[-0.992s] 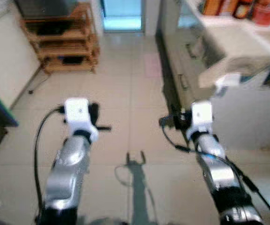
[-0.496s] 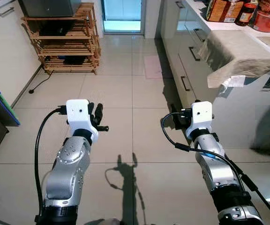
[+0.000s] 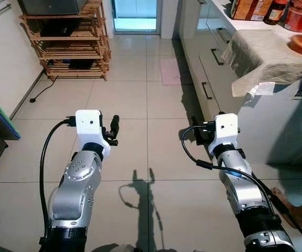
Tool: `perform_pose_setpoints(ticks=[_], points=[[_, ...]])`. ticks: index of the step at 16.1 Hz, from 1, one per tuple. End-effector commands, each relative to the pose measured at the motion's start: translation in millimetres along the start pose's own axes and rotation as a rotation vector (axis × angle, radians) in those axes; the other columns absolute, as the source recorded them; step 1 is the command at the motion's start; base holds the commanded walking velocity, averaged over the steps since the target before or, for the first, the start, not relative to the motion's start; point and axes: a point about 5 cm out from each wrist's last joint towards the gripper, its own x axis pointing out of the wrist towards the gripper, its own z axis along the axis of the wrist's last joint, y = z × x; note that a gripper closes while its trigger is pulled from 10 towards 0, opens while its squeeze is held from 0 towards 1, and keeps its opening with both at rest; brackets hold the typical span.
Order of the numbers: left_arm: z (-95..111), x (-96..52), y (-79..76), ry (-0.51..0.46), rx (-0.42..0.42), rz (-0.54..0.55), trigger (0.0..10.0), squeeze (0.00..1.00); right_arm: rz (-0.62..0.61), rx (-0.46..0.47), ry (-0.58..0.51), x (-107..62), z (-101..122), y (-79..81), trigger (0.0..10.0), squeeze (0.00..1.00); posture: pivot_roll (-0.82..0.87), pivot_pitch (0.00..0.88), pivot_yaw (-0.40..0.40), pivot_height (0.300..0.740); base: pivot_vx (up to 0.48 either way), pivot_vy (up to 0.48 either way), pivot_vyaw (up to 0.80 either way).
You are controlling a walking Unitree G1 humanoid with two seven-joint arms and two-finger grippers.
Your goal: Setting the table
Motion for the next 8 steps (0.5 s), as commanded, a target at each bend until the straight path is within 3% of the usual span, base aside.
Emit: perform_pose_setpoints(ticks=[1,3,5,8], points=[[-1.1,0.0,-2.1,-0.001,-0.002,-0.013,10.0,1.0,0.001,0.0,-0.004,0.6,2.7,-2.8,10.0,0.0,-0.06,0.0,0.026,0.736,0.0,0.0,0.0],[-1.6,-1.2,1.5,-0.029,-0.023,-0.025,10.0,1.0,-0.004,0.001,-0.004,0.3,3.0,-4.9,10.0,0.0,-0.05,0.0,0.026,0.736,0.0,0.0,0.0],[-10.6,-5.3,17.3,-0.049,-0.047,0.001,10.0,1.0,-0.007,0.012,-0.023,-7.5,0.4,-8.3,10.0,0.0,-0.05,0.0,0.033,0.736,0.0,0.0,0.0],[-38.6,-22.2,35.9,-0.018,0.019,0.024,10.0,1.0,-0.015,-0.019,-0.08,-30.6,-13.4,-19.7,10.0,0.0,-0.05,0.0,0.044,0.736,0.0,0.0,0.0]])
